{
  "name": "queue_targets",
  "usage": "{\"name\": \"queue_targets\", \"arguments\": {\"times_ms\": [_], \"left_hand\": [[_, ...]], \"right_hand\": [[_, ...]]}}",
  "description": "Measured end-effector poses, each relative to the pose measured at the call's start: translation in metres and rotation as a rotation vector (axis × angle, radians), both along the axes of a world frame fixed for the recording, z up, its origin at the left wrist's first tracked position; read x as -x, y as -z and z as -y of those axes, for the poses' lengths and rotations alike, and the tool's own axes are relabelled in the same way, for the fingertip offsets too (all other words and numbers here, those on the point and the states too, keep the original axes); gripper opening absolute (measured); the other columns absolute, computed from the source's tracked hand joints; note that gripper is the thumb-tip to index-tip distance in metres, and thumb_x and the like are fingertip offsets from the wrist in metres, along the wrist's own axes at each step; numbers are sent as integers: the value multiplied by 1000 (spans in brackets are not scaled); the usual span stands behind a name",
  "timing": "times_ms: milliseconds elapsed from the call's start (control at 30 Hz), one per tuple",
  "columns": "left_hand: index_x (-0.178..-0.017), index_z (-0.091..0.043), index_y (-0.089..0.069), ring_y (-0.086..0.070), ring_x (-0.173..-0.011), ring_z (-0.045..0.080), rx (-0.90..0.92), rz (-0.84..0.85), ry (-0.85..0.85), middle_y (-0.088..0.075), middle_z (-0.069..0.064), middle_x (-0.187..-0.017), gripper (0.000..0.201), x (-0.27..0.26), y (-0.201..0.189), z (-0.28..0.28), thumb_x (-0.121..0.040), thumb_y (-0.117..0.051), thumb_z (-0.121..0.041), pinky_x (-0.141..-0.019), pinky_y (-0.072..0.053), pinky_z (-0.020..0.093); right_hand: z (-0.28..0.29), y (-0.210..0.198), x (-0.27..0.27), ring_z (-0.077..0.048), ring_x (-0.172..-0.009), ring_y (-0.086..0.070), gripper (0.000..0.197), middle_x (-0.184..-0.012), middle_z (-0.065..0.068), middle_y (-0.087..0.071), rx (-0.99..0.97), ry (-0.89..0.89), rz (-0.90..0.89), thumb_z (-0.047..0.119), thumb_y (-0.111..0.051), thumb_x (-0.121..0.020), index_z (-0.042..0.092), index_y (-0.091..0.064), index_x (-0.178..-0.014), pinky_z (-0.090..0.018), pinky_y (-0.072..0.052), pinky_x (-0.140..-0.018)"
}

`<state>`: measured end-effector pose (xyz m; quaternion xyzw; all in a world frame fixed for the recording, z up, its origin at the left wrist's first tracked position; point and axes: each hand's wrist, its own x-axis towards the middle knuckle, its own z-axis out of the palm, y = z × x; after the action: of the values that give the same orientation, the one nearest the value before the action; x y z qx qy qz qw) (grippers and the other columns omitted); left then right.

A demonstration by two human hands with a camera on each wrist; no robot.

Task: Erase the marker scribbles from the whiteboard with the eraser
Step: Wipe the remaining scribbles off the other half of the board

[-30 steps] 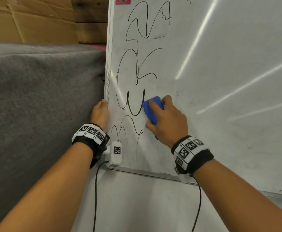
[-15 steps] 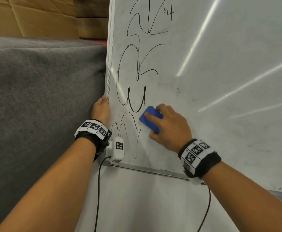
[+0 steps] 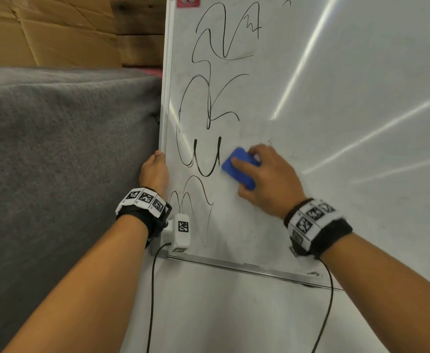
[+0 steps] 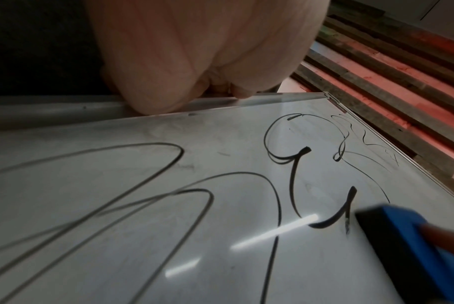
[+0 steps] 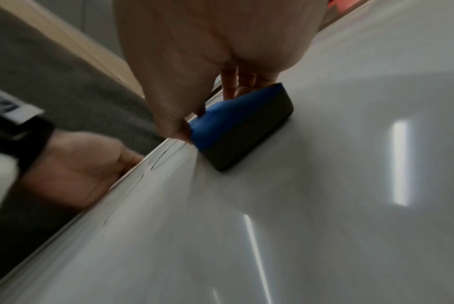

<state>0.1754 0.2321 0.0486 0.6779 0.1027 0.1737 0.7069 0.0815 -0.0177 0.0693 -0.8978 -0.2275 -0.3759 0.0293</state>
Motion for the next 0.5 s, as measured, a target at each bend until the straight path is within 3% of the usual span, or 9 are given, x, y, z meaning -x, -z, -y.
{"name": "queue_targets", "arguments": {"times_ms": [100,200,333,433,500], "left_hand": [[-128,-14,-63,-58,-106,18,-14,-11,-21,-64,-1,-117,43,1,-7,3,-104,-37,-39,-100,-44,31],[-126,-11,-64,-59,-108,23,-52,-37,-45,-64,2,-118,46,2,-13,5,-104,-35,-40,-103,-44,35],[-125,-12,-64,-56,-118,34,-184,-39,-53,-63,11,-128,52,-2,-37,5,-100,-31,-43,-107,-41,45],[-129,-11,-60,-52,-123,34,-258,-1,-29,-58,11,-135,53,-8,-70,8,-100,-29,-42,-110,-37,44],[-129,-9,-60,-53,-122,32,-257,28,-15,-58,11,-135,52,-14,-88,10,-101,-29,-40,-109,-38,42]], "right_hand": [[-11,-26,-18,-32,-97,-53,38,-119,-14,-58,-39,9,57,28,-74,-77,13,-68,-112,-37,-50,-69],[-15,-14,-21,-32,-95,-49,31,-122,-14,-58,46,-37,50,27,-70,-78,13,-68,-105,-42,-49,-71],[-6,-4,-20,-30,-94,-49,29,-119,-12,-59,147,-100,9,25,-70,-74,14,-71,-101,-39,-50,-71],[-2,-25,-27,-32,-91,-52,31,-115,-12,-61,167,-100,13,26,-74,-71,14,-73,-99,-38,-50,-67],[0,-50,-37,-33,-94,-52,33,-116,-13,-60,69,-66,50,27,-74,-73,15,-73,-104,-38,-50,-69]]}}
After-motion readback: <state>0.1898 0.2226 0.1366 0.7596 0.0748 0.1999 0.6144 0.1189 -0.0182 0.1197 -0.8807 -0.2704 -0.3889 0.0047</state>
